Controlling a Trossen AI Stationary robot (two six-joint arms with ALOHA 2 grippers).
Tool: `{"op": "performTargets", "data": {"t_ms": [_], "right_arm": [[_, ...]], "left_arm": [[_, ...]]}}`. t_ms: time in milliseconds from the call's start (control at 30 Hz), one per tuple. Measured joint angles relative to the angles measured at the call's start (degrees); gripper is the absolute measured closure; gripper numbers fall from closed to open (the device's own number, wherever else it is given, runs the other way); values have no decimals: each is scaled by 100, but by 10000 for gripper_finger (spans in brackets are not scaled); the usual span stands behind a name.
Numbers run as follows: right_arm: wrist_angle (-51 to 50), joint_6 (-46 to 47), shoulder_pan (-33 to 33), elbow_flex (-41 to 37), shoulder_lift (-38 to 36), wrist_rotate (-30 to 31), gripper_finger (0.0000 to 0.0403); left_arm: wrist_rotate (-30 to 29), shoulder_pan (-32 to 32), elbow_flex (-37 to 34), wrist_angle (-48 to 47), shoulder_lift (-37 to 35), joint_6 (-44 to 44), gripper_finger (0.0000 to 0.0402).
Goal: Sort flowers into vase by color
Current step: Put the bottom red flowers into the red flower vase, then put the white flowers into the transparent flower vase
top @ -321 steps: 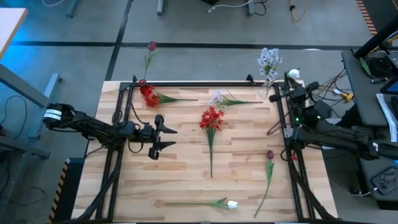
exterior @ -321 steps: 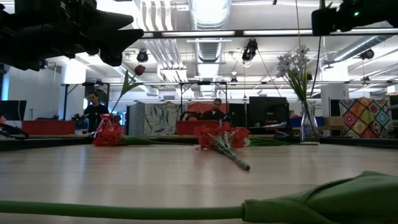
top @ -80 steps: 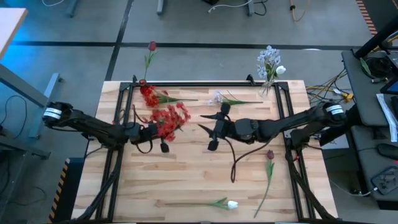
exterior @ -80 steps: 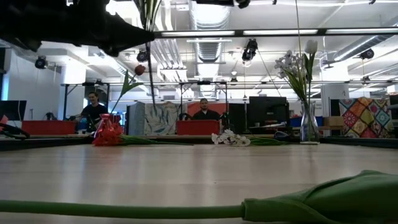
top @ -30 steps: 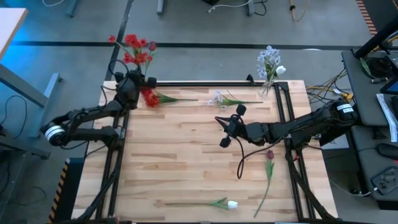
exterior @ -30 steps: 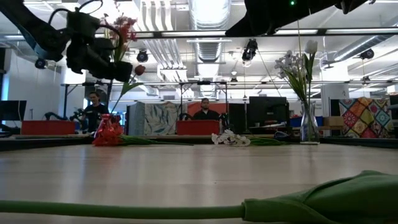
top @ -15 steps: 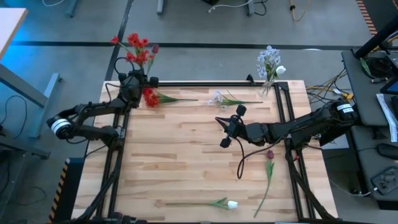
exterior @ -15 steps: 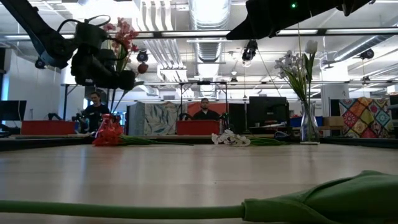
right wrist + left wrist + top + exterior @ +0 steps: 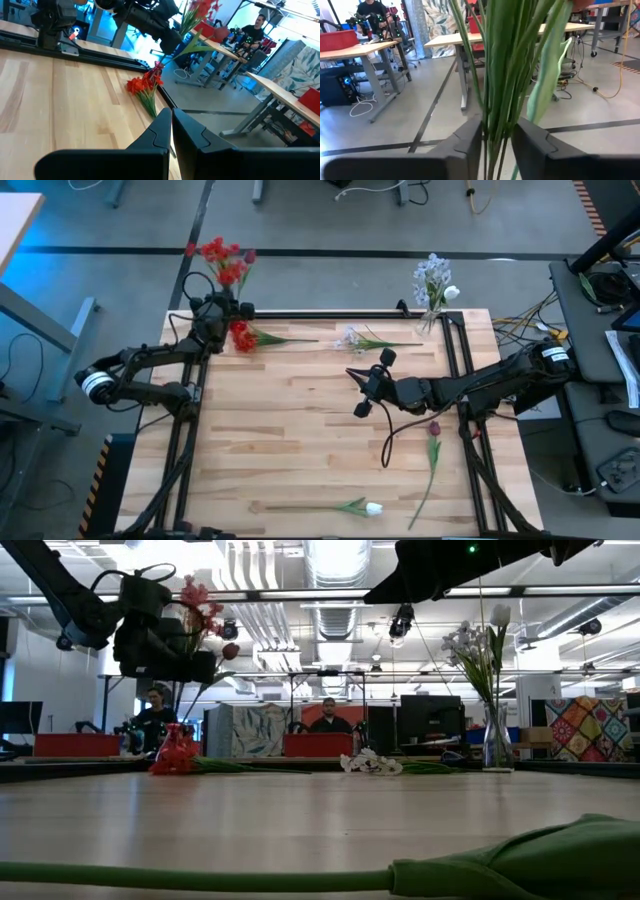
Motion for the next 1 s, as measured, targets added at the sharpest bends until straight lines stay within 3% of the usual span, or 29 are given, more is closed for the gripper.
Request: {"op": "performTargets", "data": {"t_ms": [367, 700, 1000], "right_arm": [[3, 0, 2, 0, 0, -41, 393], [4, 59, 1, 0, 0, -41, 393], [4, 48, 2, 0, 0, -42, 393]], "left_arm": [[-9, 0, -79, -107, -14, 21, 255], [-16, 0, -95, -537, -234, 31, 248], [-15, -62, -216, -1077, -1007, 170, 248]]}}
